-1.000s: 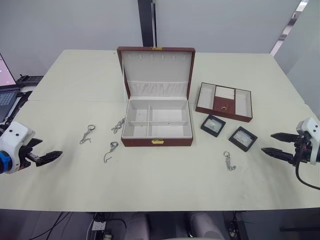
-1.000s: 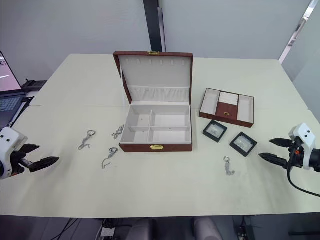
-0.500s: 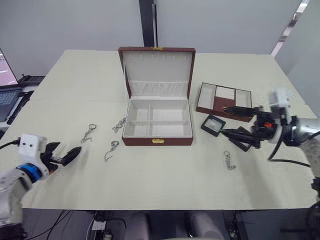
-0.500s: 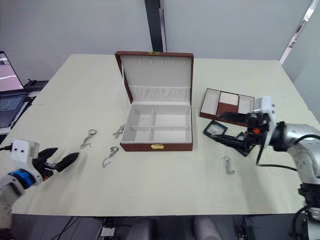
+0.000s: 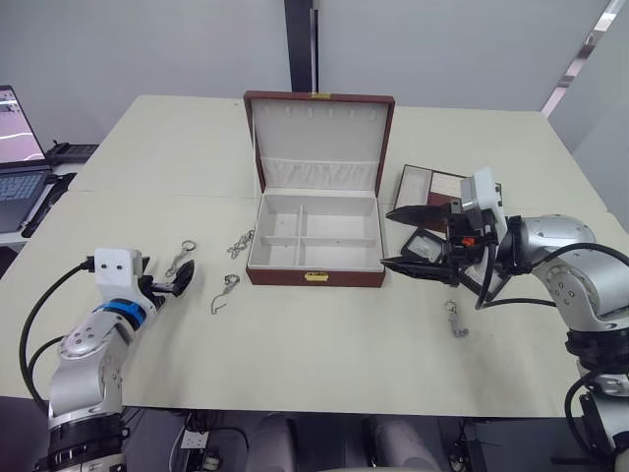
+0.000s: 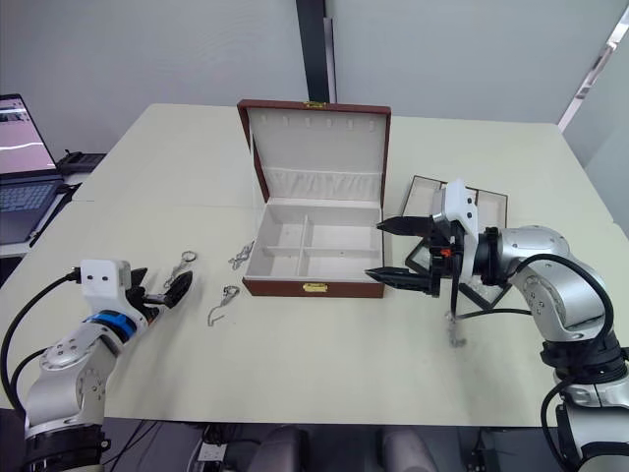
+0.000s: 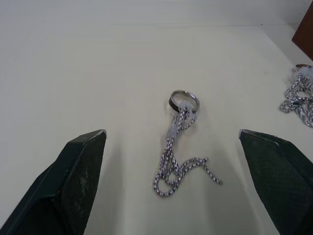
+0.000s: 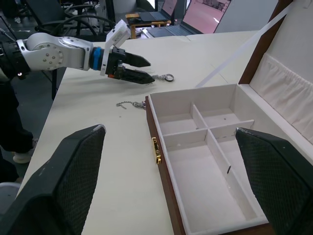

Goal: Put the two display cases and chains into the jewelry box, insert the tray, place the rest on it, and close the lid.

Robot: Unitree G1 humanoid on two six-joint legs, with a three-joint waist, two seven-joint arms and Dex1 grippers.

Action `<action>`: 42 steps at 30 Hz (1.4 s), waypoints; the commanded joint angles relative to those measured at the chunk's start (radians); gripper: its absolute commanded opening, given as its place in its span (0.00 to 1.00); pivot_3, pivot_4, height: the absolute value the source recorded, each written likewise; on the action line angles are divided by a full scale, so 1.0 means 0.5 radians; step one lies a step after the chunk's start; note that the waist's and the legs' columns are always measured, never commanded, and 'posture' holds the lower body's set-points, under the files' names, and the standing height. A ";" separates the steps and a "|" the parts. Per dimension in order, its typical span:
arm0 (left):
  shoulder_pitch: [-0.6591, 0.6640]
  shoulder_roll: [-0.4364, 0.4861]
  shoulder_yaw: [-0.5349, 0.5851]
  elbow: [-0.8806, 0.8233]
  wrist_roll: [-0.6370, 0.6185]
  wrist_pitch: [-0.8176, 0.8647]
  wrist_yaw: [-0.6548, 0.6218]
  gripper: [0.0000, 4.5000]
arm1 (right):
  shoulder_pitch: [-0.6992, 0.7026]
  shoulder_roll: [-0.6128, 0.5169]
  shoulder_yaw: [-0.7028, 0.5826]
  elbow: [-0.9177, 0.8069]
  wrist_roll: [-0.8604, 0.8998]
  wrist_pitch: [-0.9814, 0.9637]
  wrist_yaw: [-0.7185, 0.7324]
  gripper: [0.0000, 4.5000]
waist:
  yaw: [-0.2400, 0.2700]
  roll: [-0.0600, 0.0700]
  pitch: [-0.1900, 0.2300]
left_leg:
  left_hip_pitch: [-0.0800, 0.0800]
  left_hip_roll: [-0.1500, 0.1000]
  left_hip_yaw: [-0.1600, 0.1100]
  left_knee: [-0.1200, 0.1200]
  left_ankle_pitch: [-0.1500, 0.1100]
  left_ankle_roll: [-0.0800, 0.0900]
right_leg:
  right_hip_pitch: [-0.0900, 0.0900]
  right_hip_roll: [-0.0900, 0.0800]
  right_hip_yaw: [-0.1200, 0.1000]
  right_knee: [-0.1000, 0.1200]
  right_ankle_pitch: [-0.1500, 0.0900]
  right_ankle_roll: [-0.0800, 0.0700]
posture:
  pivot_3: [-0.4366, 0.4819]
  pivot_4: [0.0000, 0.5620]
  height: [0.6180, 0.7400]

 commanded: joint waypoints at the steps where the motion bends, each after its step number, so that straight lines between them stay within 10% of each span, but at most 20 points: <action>1: -0.077 0.019 -0.037 0.117 0.045 -0.053 0.025 1.00 | -0.041 0.002 -0.030 -0.018 -0.010 -0.033 -0.002 1.00 | 0.000 0.000 0.000 | 0.000 0.000 0.000 0.000 0.000 0.000 | 0.000 0.000 0.000 0.000 0.000 0.000 | 0.48 0.27 1.00; 10: -0.162 0.048 -0.122 0.228 0.086 0.062 0.034 1.00 | -0.008 -0.005 -0.050 -0.037 -0.019 -0.022 -0.019 1.00 | 0.000 0.000 0.000 | 0.001 0.000 0.000 0.000 0.000 0.000 | 0.000 0.001 0.000 0.001 0.000 0.000 | 0.48 0.27 1.00; 26: -0.111 0.041 -0.136 0.131 0.071 0.164 0.080 0.01 | -0.004 -0.020 -0.066 0.000 -0.060 -0.051 0.002 1.00 | -0.007 0.001 -0.001 | 0.004 0.000 -0.001 0.000 0.000 0.000 | 0.000 0.002 0.002 0.006 0.000 0.000 | 0.48 0.27 1.00; 42: -0.176 0.116 -0.056 -0.015 -0.014 0.250 0.102 0.01 | 0.015 -0.028 -0.113 0.005 -0.045 -0.075 -0.015 1.00 | -0.006 0.001 0.000 | 0.002 0.000 -0.001 0.000 0.000 0.000 | -0.001 0.002 0.001 0.004 0.000 0.000 | 0.48 0.27 1.00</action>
